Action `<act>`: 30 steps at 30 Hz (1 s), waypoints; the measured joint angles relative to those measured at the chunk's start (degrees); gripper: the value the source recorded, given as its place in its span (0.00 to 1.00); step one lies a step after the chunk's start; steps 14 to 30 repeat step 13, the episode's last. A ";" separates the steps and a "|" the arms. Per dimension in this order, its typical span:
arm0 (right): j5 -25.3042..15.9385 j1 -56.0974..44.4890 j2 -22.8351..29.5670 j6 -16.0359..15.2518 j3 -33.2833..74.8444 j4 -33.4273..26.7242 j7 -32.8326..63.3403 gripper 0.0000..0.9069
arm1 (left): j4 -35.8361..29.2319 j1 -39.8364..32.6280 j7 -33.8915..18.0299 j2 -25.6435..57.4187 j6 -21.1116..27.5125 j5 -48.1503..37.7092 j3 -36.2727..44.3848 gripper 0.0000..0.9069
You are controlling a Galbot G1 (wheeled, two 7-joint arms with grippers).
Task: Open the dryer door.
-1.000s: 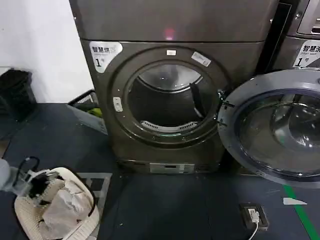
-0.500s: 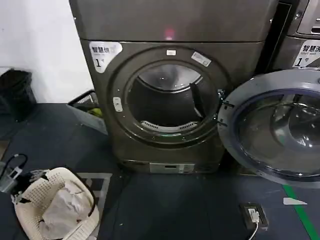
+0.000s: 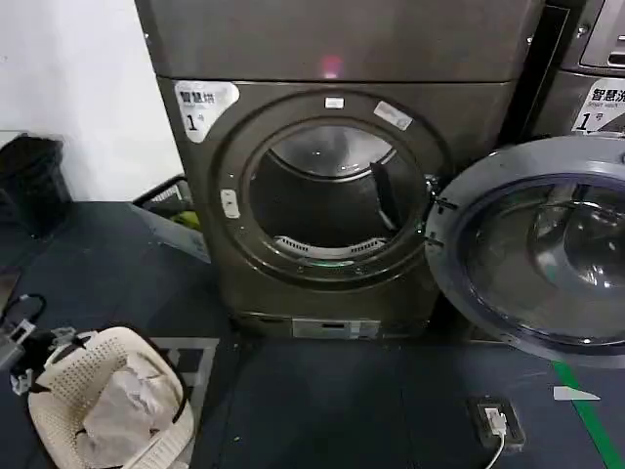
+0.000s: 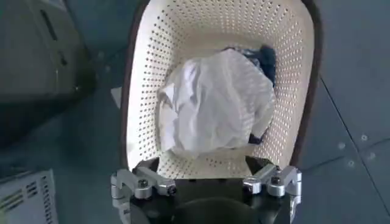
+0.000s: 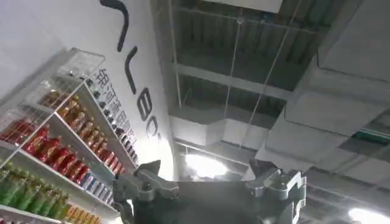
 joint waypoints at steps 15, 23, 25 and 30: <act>-0.03 0.25 0.36 0.00 -0.49 0.37 -0.05 1.00 | 0.37 0.23 0.48 0.04 -0.56 0.32 -0.30 1.00; -0.03 0.25 0.36 0.00 -0.49 0.37 -0.05 1.00 | 0.37 0.23 0.48 0.04 -0.56 0.32 -0.30 1.00; -0.03 0.25 0.36 0.00 -0.49 0.37 -0.05 1.00 | 0.37 0.23 0.48 0.04 -0.56 0.32 -0.30 1.00; -0.03 0.25 0.36 0.00 -0.49 0.37 -0.05 1.00 | 0.37 0.23 0.48 0.04 -0.56 0.32 -0.30 1.00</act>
